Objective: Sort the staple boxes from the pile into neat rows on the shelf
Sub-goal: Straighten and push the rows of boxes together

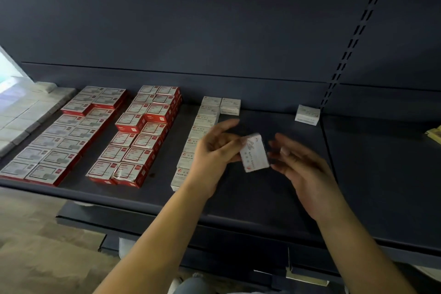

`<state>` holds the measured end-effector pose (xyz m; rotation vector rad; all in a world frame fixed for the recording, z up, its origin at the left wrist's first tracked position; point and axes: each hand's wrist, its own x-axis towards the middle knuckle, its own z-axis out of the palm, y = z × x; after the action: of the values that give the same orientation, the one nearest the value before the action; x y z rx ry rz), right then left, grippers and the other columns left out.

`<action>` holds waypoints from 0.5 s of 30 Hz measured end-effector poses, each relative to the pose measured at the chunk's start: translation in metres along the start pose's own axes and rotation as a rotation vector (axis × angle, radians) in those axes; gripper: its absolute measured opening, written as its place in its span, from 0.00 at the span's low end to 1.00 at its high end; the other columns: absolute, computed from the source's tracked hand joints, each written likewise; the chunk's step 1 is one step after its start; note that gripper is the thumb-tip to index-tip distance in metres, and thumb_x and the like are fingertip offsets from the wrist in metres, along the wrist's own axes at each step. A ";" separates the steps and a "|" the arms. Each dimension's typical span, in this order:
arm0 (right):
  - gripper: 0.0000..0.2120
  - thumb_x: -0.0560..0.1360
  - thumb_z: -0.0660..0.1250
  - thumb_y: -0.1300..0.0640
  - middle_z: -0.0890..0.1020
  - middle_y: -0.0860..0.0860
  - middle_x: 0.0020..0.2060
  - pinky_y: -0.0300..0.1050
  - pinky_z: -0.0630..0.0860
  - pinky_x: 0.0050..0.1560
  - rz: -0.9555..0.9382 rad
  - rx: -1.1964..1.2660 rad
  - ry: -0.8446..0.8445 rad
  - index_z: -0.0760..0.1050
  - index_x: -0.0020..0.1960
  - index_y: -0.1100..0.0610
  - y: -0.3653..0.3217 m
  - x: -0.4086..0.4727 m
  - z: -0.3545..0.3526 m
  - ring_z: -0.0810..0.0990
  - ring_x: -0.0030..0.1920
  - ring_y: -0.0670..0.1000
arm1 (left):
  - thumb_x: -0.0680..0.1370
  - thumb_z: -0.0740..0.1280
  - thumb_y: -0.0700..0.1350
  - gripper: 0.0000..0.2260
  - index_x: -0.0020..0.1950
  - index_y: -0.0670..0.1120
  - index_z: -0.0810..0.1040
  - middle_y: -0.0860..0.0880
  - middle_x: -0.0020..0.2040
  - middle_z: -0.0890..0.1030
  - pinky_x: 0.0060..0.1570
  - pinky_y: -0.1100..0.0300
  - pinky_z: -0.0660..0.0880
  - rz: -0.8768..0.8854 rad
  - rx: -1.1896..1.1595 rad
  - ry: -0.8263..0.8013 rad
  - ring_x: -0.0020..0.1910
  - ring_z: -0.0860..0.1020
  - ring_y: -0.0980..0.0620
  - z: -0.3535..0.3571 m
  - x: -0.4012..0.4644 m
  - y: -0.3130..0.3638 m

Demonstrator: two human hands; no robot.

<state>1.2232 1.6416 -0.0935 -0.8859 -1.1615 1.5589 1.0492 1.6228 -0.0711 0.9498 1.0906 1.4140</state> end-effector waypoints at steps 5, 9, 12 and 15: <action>0.19 0.68 0.68 0.53 0.84 0.50 0.48 0.41 0.76 0.43 -0.056 -0.165 -0.050 0.76 0.59 0.51 0.000 0.004 0.037 0.82 0.46 0.48 | 0.66 0.72 0.45 0.21 0.59 0.48 0.76 0.44 0.42 0.81 0.47 0.57 0.77 0.033 0.082 -0.069 0.44 0.80 0.49 -0.024 0.009 0.016; 0.24 0.70 0.72 0.59 0.79 0.45 0.55 0.34 0.73 0.55 -0.260 -0.450 -0.115 0.71 0.64 0.46 -0.002 0.008 0.061 0.77 0.57 0.43 | 0.65 0.72 0.49 0.24 0.60 0.48 0.76 0.40 0.49 0.82 0.45 0.60 0.77 0.007 0.181 -0.130 0.47 0.81 0.48 -0.043 0.018 0.026; 0.29 0.69 0.70 0.55 0.71 0.44 0.64 0.31 0.64 0.64 -0.569 -0.904 -0.145 0.67 0.68 0.50 0.002 0.018 0.065 0.68 0.66 0.42 | 0.65 0.74 0.49 0.22 0.58 0.48 0.77 0.41 0.51 0.82 0.52 0.56 0.77 -0.029 0.221 -0.154 0.51 0.81 0.47 -0.054 0.025 0.028; 0.33 0.67 0.72 0.53 0.71 0.44 0.64 0.30 0.63 0.65 -0.601 -1.027 -0.136 0.65 0.69 0.52 0.003 0.022 0.071 0.69 0.65 0.42 | 0.63 0.77 0.52 0.22 0.56 0.50 0.79 0.43 0.52 0.82 0.56 0.52 0.76 -0.069 0.226 -0.187 0.53 0.81 0.47 -0.063 0.031 0.030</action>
<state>1.1508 1.6445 -0.0767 -0.9151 -2.1426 0.4740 0.9773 1.6451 -0.0597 1.1694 1.1460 1.1374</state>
